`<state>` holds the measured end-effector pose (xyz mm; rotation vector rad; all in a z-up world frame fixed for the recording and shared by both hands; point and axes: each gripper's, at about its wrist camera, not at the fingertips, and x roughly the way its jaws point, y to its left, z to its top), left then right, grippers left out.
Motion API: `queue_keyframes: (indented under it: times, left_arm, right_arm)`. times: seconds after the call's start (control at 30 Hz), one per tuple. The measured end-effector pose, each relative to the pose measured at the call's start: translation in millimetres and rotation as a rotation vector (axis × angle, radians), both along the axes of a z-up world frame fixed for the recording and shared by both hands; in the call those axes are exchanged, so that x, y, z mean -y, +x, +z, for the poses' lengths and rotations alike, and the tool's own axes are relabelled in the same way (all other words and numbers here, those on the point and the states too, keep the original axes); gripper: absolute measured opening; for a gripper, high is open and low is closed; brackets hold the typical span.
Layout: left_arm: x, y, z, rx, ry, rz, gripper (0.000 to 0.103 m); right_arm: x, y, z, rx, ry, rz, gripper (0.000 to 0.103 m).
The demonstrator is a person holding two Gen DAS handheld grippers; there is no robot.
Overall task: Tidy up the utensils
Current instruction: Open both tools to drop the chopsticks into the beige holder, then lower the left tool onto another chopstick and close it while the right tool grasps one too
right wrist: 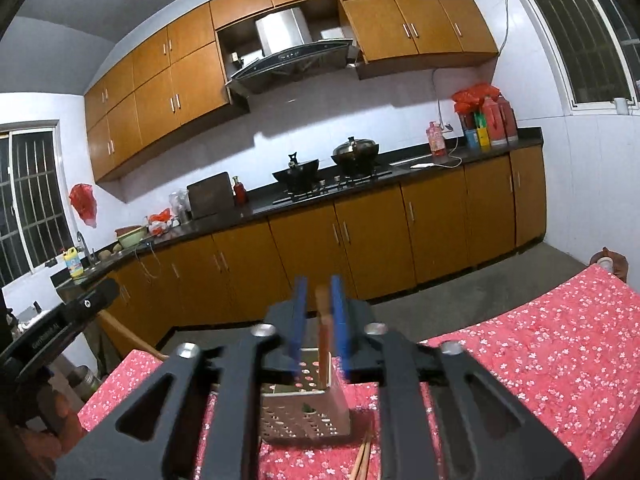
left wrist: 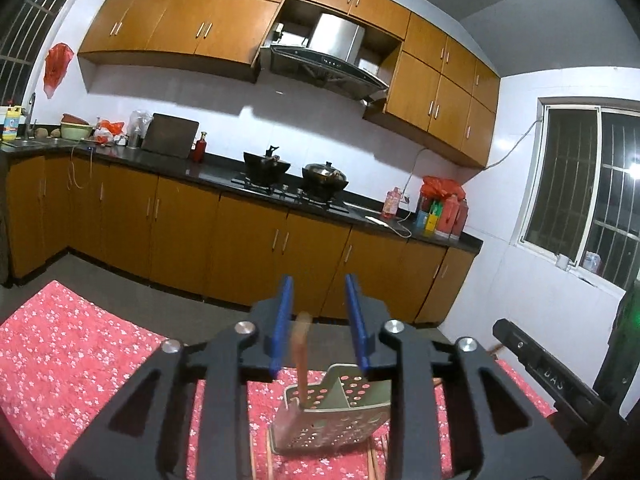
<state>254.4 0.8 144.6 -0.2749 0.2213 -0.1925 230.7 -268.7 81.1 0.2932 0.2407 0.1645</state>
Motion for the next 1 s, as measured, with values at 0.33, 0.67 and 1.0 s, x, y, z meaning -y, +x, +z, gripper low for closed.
queue_keyframes:
  times: [0.33,0.67,1.0]
  left_arm:
    - [-41,-41,2,0.007,-0.036,0.05,0.041]
    - [-72,-43,-96,-0.341,0.115,0.128,0.047]
    - [-56,-49,-183,-0.547,0.247,0.091,0.048]
  right_arm:
    - [34,-39,-4,-0.024,0.004,-0.069,0.044]
    - [41,-22,-140,-0.528,-0.032,-0.06,0.041]
    - [2,-27,-184,-0.627,-0.049,0.079,0.021]
